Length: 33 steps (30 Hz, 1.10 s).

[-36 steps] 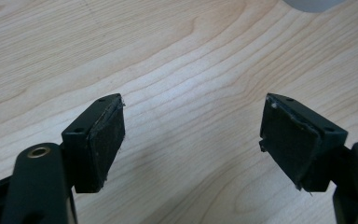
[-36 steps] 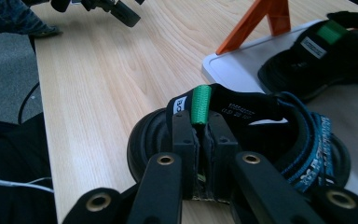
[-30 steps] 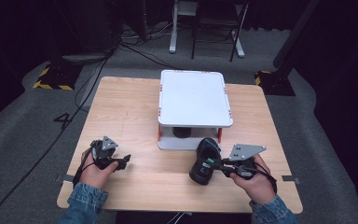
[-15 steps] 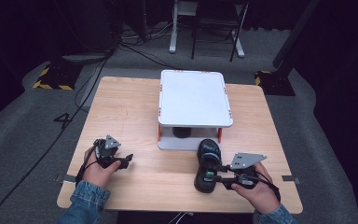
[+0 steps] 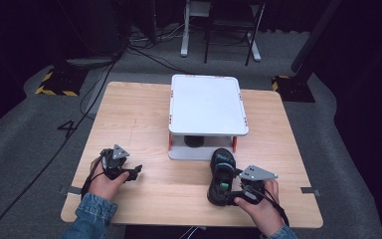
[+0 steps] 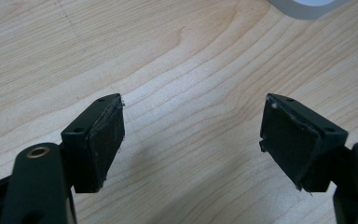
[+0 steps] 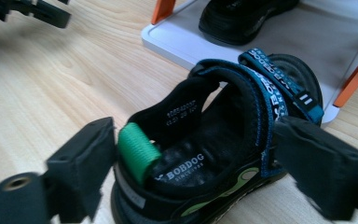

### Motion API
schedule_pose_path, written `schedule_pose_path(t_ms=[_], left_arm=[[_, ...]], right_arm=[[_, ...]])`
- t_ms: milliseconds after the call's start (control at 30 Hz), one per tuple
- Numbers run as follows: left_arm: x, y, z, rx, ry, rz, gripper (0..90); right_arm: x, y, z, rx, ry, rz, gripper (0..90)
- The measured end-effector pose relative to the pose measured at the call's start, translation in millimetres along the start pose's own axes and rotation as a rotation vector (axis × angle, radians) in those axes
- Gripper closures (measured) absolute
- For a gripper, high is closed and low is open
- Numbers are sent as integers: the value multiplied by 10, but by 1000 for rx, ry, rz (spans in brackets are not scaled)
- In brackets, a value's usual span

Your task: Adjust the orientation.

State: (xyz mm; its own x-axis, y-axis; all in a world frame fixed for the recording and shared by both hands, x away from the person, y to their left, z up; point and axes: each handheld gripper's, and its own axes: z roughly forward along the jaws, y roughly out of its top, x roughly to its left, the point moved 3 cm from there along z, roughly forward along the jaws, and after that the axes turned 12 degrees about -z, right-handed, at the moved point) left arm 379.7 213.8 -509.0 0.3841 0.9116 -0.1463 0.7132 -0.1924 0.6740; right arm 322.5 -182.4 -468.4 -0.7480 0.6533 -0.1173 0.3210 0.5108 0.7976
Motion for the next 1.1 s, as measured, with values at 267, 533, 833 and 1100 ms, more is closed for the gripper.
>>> schedule_pose_path(t_ms=[267, 533, 833, 1100], left_arm=[[10, -16, -20, -1, 2, -8, 225], [4, -26, -3, 3, 0, -6, 225], [30, -35, 7, 9, 0, -14, 225], [26, -36, 0, 6, 3, -13, 226]], right_arm=[[-69, -111, 106, 85, 55, 61, 107], [-162, -110, -32, 88, 152, 34, 720], [-157, -47, -72, 74, 109, -76, 794], [-210, 110, -179, -6, 51, -135, 804]])
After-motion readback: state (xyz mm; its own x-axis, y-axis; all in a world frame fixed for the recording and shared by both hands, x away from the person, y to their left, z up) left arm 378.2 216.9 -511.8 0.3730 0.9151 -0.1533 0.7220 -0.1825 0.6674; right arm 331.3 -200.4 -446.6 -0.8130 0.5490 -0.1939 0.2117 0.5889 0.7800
